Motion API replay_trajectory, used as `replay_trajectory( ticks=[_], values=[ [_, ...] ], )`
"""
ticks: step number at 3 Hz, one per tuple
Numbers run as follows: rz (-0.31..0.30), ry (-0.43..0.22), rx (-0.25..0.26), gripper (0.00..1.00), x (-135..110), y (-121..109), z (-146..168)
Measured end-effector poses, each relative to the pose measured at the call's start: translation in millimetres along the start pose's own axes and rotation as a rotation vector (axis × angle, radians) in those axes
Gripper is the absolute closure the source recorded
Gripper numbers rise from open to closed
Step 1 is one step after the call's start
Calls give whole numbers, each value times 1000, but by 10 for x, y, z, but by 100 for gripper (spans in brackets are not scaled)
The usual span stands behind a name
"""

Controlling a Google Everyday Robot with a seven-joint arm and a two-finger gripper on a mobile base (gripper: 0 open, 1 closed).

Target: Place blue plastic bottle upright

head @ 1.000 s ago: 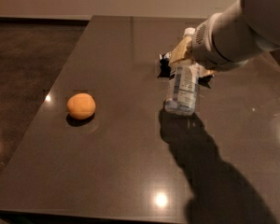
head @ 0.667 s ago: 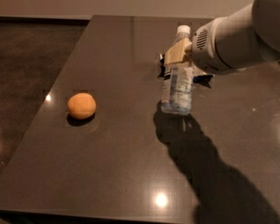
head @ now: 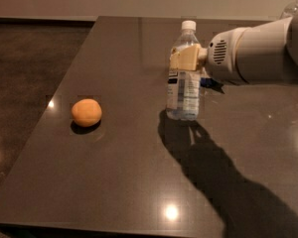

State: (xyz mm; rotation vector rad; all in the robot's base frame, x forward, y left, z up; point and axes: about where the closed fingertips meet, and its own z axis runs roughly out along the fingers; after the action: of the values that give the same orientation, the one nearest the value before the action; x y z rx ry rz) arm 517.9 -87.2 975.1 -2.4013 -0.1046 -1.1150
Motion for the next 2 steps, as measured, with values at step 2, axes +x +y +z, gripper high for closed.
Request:
replay_trajectory(
  ticks=[2],
  values=[
    [-163, 164, 84, 100, 57, -133, 31]
  ],
)
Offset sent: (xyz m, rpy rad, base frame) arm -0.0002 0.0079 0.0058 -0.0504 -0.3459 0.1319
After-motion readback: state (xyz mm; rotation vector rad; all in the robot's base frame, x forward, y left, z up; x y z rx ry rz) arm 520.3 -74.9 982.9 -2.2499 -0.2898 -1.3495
